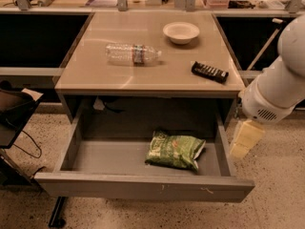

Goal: Pick green jalapeno chip bag from top drawer and place on counter

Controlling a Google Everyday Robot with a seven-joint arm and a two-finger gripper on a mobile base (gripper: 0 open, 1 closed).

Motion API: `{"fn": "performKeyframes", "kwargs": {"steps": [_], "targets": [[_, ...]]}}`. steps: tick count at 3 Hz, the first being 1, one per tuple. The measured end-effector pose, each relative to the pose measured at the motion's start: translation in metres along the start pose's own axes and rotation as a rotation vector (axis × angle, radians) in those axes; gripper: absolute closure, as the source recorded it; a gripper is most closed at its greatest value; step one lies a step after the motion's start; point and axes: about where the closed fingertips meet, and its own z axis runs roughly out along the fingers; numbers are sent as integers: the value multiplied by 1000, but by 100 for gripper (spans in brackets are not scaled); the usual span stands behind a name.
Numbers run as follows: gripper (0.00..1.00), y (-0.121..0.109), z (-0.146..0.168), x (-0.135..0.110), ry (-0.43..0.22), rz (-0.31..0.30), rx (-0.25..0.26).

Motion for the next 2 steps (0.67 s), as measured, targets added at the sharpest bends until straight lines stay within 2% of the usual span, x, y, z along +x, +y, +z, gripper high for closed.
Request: {"fn": "performKeyframes", "kwargs": {"steps": [1, 2], "targets": [[0, -12, 71, 4, 54, 64, -16], [0, -31, 107, 4, 105, 134, -17]]}}
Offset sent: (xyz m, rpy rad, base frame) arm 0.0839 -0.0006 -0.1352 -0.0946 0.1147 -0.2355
